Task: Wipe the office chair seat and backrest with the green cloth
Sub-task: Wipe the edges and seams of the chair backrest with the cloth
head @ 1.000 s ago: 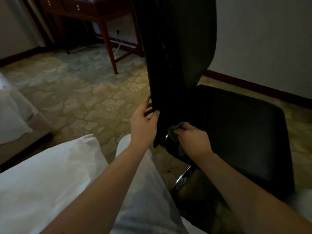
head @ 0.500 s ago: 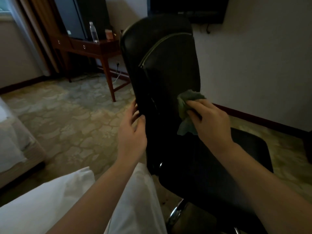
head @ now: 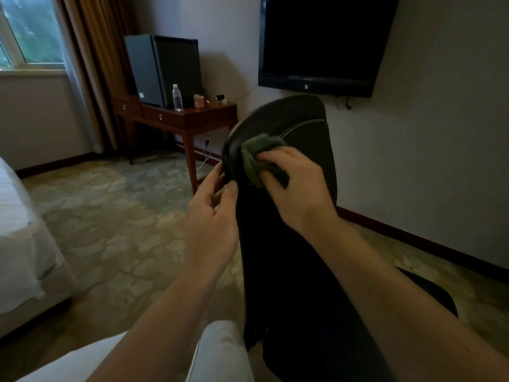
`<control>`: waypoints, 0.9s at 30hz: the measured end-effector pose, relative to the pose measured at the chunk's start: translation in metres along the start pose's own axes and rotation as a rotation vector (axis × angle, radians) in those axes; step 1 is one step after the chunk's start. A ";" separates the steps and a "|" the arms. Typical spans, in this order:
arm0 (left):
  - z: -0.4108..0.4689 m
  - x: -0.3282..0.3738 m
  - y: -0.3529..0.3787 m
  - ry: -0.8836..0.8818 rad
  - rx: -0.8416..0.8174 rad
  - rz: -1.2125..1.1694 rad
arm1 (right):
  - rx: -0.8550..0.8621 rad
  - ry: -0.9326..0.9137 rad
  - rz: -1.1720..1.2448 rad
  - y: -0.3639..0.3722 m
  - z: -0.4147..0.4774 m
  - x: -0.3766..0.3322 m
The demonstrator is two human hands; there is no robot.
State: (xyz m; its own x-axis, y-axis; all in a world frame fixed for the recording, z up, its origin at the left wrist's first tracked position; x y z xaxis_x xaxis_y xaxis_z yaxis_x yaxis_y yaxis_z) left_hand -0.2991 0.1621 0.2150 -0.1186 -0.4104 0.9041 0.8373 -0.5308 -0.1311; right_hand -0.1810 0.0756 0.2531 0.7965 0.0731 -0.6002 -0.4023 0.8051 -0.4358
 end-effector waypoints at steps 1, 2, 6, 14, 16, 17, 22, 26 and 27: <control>0.002 0.002 -0.001 -0.012 0.001 0.004 | -0.016 0.037 0.036 0.003 0.000 0.000; 0.003 0.003 -0.002 -0.023 0.003 0.012 | -0.017 0.067 0.087 0.005 -0.001 0.000; 0.006 0.005 -0.004 -0.055 0.009 0.024 | -0.034 0.114 0.247 0.001 -0.007 0.002; 0.003 0.005 0.003 -0.005 0.071 0.063 | -0.074 0.096 0.226 0.002 0.000 0.004; 0.003 0.006 0.003 0.010 0.073 0.076 | -0.061 0.116 0.218 -0.003 0.009 0.007; 0.002 0.006 0.003 0.016 0.070 0.085 | -0.050 0.123 0.202 -0.006 0.015 0.009; 0.005 0.003 -0.002 0.057 0.048 0.143 | 0.062 0.162 0.068 -0.002 0.035 0.023; 0.008 0.002 -0.007 0.083 0.013 0.171 | 0.089 0.232 0.105 0.003 0.022 0.024; 0.007 0.002 -0.007 0.088 0.004 0.172 | 0.076 0.242 0.136 0.002 0.019 0.022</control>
State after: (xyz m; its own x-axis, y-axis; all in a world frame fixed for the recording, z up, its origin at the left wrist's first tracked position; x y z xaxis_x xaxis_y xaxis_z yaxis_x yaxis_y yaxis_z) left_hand -0.3012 0.1704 0.2208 -0.0197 -0.5579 0.8297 0.8512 -0.4447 -0.2788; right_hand -0.1553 0.0904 0.2517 0.6031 0.0478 -0.7962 -0.4557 0.8399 -0.2947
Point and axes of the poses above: each hand's wrist, its own z-axis towards the middle knuckle, its own y-axis out of the palm, x = y × z, the point moved 1 cm from there along z, towards the middle knuckle, and after that the axes turned 14 degrees about z, right-handed, at the moved point
